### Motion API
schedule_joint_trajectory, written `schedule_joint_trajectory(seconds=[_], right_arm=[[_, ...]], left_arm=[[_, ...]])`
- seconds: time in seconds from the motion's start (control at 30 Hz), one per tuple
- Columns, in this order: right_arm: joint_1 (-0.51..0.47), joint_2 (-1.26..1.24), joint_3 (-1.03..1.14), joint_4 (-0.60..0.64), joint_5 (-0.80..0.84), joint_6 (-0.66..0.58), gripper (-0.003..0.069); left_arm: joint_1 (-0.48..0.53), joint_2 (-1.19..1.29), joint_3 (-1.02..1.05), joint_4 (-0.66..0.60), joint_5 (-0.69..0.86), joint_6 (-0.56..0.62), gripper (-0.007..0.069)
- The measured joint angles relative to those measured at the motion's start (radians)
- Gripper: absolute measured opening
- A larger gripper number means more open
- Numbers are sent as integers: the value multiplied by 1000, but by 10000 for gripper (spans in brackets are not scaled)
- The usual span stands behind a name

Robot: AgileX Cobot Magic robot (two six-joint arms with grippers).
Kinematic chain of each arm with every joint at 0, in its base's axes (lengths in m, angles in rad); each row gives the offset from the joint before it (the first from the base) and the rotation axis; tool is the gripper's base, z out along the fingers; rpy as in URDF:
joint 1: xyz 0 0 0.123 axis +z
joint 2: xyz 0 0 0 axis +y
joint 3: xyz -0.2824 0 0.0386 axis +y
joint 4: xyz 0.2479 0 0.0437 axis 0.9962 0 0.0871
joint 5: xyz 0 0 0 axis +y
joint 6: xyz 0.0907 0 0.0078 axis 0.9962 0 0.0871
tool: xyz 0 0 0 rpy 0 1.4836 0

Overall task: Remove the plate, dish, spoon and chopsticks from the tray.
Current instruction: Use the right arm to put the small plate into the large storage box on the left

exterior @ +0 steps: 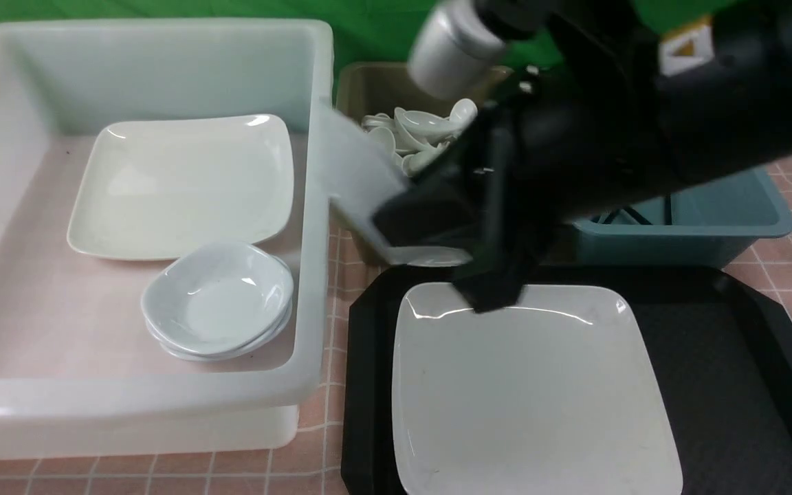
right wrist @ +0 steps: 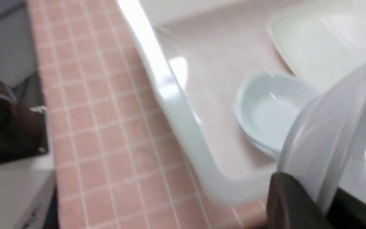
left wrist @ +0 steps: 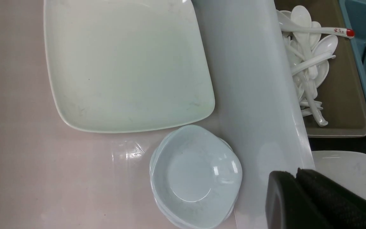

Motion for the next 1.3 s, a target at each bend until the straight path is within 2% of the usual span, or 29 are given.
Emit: schedule_joint_trajectory(seconds=[0.17,0.3,0.43,0.67,0.77,1.03,1.3], right_arm=[[72,226,-176,43,-16,-44,76],[89,392,-281,43,-50,-45,76],[89,574,-403,-15,-157,-50,76],[89,696,-441,-177,-216,-50,82],[89,708,-441,-219,-216,-50,106],[93,706,-441,-241,-223,-53,288],[122,641,-441,-258,-143,-53,311]], left_arm=[[0,0,0,0,-2,-1,18],[0,0,0,0,-3,-1,18],[0,0,0,0,-3,-1,18],[0,0,0,12,-3,-1,18],[0,0,0,13,-3,-1,18],[0,0,0,13,-9,1,18],[0,0,0,13,-13,1,18]])
